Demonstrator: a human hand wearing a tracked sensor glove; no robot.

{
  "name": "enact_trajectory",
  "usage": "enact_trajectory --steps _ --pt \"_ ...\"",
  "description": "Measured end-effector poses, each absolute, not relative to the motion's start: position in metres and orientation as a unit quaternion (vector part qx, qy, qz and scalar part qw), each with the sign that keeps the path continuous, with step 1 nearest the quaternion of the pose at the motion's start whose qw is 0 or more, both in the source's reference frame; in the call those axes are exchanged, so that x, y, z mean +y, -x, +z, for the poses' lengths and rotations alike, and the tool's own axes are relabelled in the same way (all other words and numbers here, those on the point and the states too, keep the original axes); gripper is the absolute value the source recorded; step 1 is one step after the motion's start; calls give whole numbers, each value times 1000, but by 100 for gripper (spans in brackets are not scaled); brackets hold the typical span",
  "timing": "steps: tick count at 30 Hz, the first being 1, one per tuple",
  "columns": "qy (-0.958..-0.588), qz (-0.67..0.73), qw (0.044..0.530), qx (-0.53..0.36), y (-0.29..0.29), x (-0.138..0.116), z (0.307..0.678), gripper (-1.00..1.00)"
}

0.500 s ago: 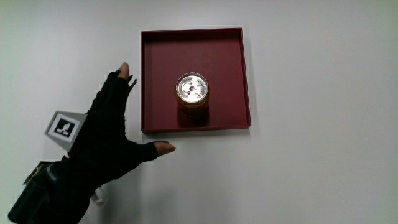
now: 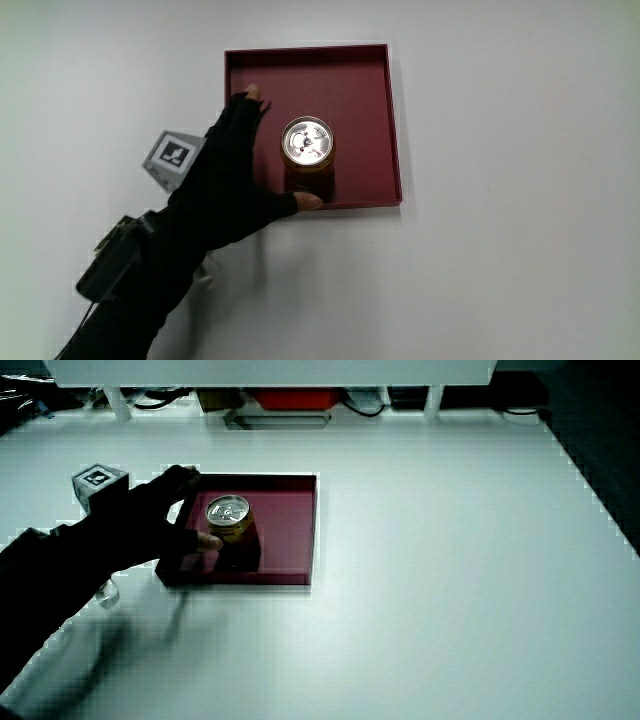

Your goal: Pick red bull from plate

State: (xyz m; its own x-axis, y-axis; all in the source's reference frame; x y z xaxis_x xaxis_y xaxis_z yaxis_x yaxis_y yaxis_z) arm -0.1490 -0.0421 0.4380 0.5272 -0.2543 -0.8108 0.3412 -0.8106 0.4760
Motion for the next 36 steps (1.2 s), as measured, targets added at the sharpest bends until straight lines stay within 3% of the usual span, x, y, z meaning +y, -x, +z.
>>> enact_trajectory --steps 11,23,28,36 --pt "-820 -477 315 28 133 -57 467 0" --pt "-830 -484 277 26 133 -55 464 0" --pt "-835 -488 252 32 139 -54 477 23" --pt "-840 -487 236 34 134 -50 464 59"
